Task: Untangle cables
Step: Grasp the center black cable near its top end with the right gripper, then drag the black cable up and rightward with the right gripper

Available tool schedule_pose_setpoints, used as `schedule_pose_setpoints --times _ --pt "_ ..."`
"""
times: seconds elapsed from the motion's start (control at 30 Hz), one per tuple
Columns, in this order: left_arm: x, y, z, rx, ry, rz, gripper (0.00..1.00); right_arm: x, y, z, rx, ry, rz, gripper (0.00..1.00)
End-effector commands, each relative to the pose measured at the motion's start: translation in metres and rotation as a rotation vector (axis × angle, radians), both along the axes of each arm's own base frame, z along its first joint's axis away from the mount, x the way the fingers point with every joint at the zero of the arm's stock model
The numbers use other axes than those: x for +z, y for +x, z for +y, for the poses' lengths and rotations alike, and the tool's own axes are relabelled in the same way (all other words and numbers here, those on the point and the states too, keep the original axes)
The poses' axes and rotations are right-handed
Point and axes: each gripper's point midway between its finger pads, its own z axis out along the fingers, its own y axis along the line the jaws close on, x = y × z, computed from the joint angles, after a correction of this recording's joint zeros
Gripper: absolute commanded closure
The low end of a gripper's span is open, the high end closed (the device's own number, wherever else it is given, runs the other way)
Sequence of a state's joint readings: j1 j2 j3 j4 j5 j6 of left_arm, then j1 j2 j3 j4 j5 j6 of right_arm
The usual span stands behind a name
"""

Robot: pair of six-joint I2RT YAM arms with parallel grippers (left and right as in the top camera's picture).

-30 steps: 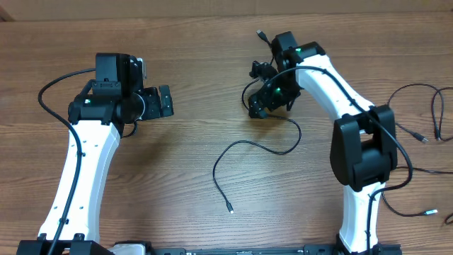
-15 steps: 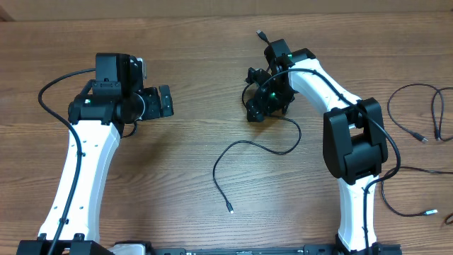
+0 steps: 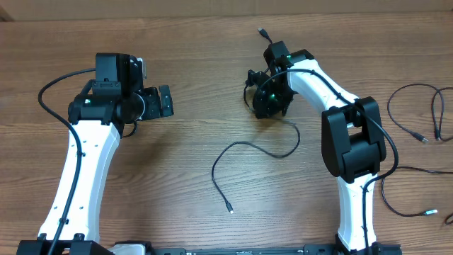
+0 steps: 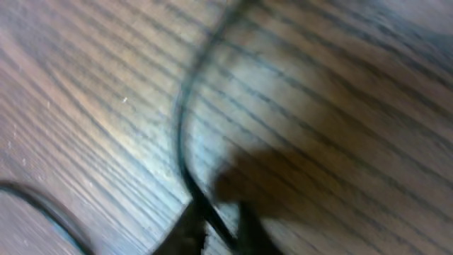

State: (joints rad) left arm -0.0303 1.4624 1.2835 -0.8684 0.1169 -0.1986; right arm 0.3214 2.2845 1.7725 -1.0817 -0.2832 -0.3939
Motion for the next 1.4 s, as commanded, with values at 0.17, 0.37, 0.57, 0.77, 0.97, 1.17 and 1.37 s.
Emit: schedule_pose_setpoints --times 0.17,0.37,0.57,0.77,0.97,1.17,1.37 --pt "0.007 0.001 0.000 -0.016 0.003 -0.023 0.00 -0.013 -0.003 -0.024 -0.052 -0.156 0.015 0.96" --pt "0.007 0.001 0.000 -0.016 0.003 -0.023 0.01 0.000 -0.008 -0.058 -0.058 -0.339 0.001 0.96" --pt "0.007 0.001 0.000 -0.016 0.003 -0.023 0.00 0.050 0.023 -0.092 -0.250 -0.512 -0.171 0.96" --pt "0.007 0.001 0.000 -0.016 0.003 -0.023 0.00 0.128 0.050 -0.117 -0.397 -0.589 -0.358 0.96" --pt "0.007 0.001 0.000 -0.016 0.003 -0.023 0.00 0.197 0.070 -0.141 -0.566 -0.578 -0.509 0.96" --pt "0.007 0.001 0.000 -0.016 0.003 -0.023 0.00 0.285 0.089 -0.194 -0.915 -0.588 -0.761 0.96" --pt "0.007 0.001 0.000 -0.016 0.003 -0.023 0.00 0.356 0.103 -0.241 -1.165 -0.496 -0.973 0.96"
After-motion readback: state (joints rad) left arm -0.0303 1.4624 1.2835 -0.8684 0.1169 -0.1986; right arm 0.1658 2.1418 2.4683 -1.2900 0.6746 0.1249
